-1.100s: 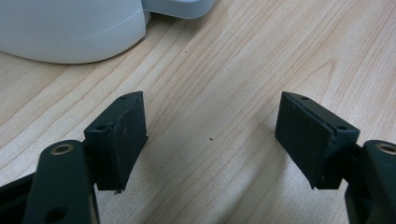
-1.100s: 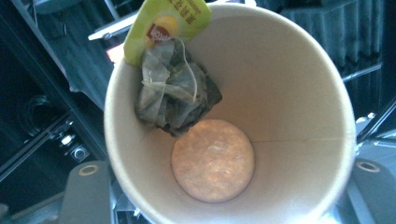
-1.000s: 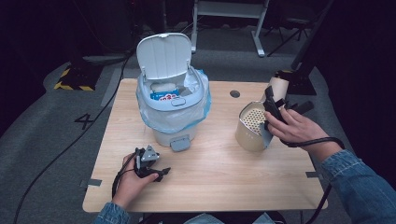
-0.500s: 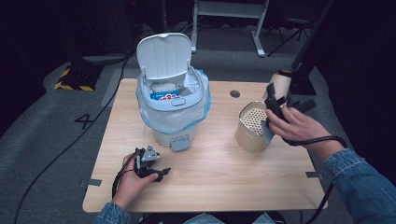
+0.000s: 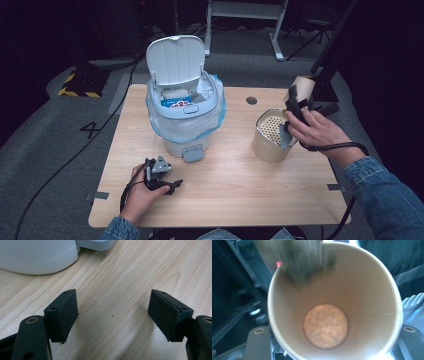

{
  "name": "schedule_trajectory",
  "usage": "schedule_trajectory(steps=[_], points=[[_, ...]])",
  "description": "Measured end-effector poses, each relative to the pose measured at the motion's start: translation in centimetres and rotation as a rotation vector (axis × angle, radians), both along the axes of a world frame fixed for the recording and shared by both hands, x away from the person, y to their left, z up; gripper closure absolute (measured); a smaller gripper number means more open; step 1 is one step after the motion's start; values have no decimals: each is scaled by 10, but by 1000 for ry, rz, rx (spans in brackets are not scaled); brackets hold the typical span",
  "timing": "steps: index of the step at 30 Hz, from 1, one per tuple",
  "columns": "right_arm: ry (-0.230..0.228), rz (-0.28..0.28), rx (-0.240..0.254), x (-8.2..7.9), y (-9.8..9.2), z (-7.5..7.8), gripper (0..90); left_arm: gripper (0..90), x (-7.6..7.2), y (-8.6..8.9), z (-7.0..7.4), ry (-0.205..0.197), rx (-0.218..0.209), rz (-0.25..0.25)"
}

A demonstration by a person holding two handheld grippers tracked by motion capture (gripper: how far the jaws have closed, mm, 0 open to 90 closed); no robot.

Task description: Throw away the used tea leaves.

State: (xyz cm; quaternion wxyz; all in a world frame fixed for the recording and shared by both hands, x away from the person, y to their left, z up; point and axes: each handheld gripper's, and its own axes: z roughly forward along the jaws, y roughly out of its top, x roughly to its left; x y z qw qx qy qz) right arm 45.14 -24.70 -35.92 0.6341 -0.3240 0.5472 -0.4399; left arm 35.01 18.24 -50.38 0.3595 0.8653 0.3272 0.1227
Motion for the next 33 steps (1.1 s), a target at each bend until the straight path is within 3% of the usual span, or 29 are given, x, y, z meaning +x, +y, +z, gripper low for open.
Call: schedule_trajectory(steps=[1, 2, 3, 4, 7, 8, 10, 14, 19, 22, 26, 30, 33], points=[[26, 15, -60, 0, -1, -7, 337, 242, 0, 0, 0, 0, 0, 0], [51, 26, -87, 0, -1, -11, 337, 241, 0, 0, 0, 1, 0, 0], [19, 52, -49, -1, 1, -7, 337, 241, 0, 0, 0, 1, -2, 1], [28, 35, -22, -3, 3, -4, 336, 241, 0, 0, 0, 1, -1, 1], [30, 55, -60, -5, 5, -2, 333, 240, 0, 0, 0, 0, 0, 1], [19, 63, -10, -5, 3, 3, 331, 240, 0, 0, 0, 0, 0, 1], [1, 71, 32, -7, 3, 13, 326, 240, 0, 0, 0, 1, 0, 2], [66, 100, 135, -10, 3, 22, 323, 240, 0, 0, 0, -1, 0, 2], [169, 123, 408, -15, -5, 40, 320, 240, 0, 0, 0, 0, 0, 2], [234, 136, 537, -15, -11, 51, 319, 240, 0, 0, 0, 0, 0, 2], [343, 120, 767, -13, -21, 61, 319, 240, 0, 0, 0, 1, 0, 2], [488, 104, 1052, -10, -32, 71, 318, 240, 0, 0, 0, 0, 0, 2], [592, 93, 1296, -6, -41, 77, 318, 240, 0, 0, 0, 0, 0, 2]])
